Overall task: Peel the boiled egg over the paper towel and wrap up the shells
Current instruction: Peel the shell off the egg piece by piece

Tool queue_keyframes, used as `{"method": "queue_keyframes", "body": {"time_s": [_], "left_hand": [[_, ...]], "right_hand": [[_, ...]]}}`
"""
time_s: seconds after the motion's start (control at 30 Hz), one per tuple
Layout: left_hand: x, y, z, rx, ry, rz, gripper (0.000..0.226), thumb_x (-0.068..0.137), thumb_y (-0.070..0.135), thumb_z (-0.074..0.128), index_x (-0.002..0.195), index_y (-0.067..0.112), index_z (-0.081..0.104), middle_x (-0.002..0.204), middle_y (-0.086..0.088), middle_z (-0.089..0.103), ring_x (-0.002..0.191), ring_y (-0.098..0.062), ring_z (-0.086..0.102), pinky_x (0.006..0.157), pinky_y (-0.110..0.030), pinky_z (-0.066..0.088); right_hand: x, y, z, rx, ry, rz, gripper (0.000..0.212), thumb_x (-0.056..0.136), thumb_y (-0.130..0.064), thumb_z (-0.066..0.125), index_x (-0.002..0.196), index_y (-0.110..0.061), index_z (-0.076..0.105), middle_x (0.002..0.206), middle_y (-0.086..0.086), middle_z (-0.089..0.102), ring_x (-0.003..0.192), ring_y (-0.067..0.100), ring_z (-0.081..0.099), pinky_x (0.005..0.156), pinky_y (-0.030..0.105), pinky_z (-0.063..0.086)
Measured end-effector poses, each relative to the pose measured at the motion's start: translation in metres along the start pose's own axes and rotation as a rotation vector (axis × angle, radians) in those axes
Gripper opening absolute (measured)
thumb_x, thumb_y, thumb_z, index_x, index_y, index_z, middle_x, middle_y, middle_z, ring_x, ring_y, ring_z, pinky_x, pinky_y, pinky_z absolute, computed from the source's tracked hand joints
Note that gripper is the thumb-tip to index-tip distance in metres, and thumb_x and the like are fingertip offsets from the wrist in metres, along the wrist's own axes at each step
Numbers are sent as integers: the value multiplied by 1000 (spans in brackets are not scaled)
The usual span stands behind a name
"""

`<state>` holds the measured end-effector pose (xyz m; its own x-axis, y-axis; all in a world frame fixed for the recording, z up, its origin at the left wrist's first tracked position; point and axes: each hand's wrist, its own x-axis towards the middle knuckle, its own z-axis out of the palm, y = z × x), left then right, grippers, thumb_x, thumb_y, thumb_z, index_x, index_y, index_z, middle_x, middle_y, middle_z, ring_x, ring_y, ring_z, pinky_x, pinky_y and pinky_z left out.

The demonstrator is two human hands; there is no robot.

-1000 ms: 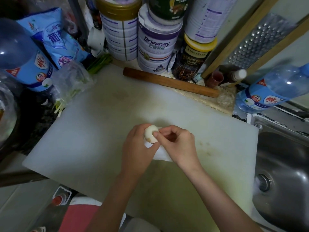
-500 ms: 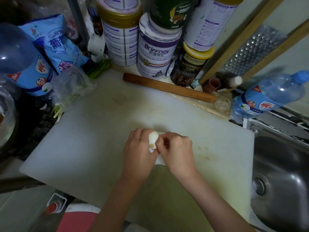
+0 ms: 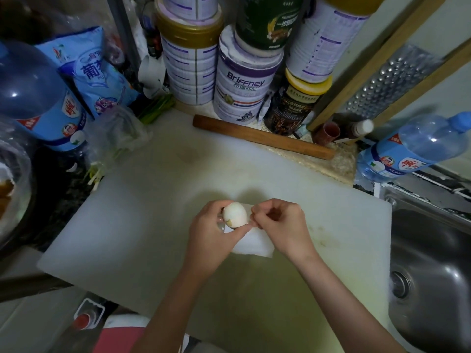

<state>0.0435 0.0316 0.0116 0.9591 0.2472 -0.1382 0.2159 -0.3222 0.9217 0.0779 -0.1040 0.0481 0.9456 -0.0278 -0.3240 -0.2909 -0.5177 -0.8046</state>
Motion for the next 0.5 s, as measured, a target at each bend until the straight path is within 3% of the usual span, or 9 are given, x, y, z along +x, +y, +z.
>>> {"method": "queue_keyframes", "body": {"time_s": [0.07, 0.27, 0.33, 0.43, 0.5], "left_hand": [[3, -4, -3, -103, -21, -34, 45, 59, 17, 86, 97, 27, 64, 95, 10, 68, 86, 5, 61, 71, -4, 44], [6, -11, -4, -158, -38, -55, 47, 56, 17, 87, 93, 31, 62, 90, 12, 68, 83, 10, 61, 68, 0, 41], [6, -11, -3, -115, -45, -29, 46, 55, 21, 87, 92, 32, 61, 89, 12, 67, 83, 7, 61, 68, -2, 42], [7, -10, -1, 33, -24, 28, 47, 55, 27, 86, 94, 27, 61, 88, 16, 63, 81, 0, 59, 69, -7, 43], [8, -8, 0, 129, 0, 88, 45, 57, 27, 86, 95, 22, 61, 90, 14, 61, 81, -7, 58, 71, -18, 46]], "right_hand": [[3, 3, 0, 22, 22, 7, 16, 81, -6, 62, 68, -13, 69, 62, -1, 69, 68, 20, 67, 75, 36, 56], [7, 17, 9, -180, 73, -24, 13, 78, -15, 70, 65, -16, 67, 55, -12, 61, 53, 1, 55, 59, 15, 43], [8, 17, 12, -211, 68, -35, 11, 79, -14, 69, 68, -17, 67, 56, -13, 60, 54, 1, 54, 58, 13, 42], [5, 13, 12, -173, 13, -54, 12, 85, -12, 62, 81, -15, 73, 71, -7, 71, 68, 10, 66, 69, 21, 50], [0, 7, 10, -109, -6, -63, 13, 85, -20, 63, 80, -17, 74, 72, -8, 73, 69, 7, 66, 67, 16, 50]]}}
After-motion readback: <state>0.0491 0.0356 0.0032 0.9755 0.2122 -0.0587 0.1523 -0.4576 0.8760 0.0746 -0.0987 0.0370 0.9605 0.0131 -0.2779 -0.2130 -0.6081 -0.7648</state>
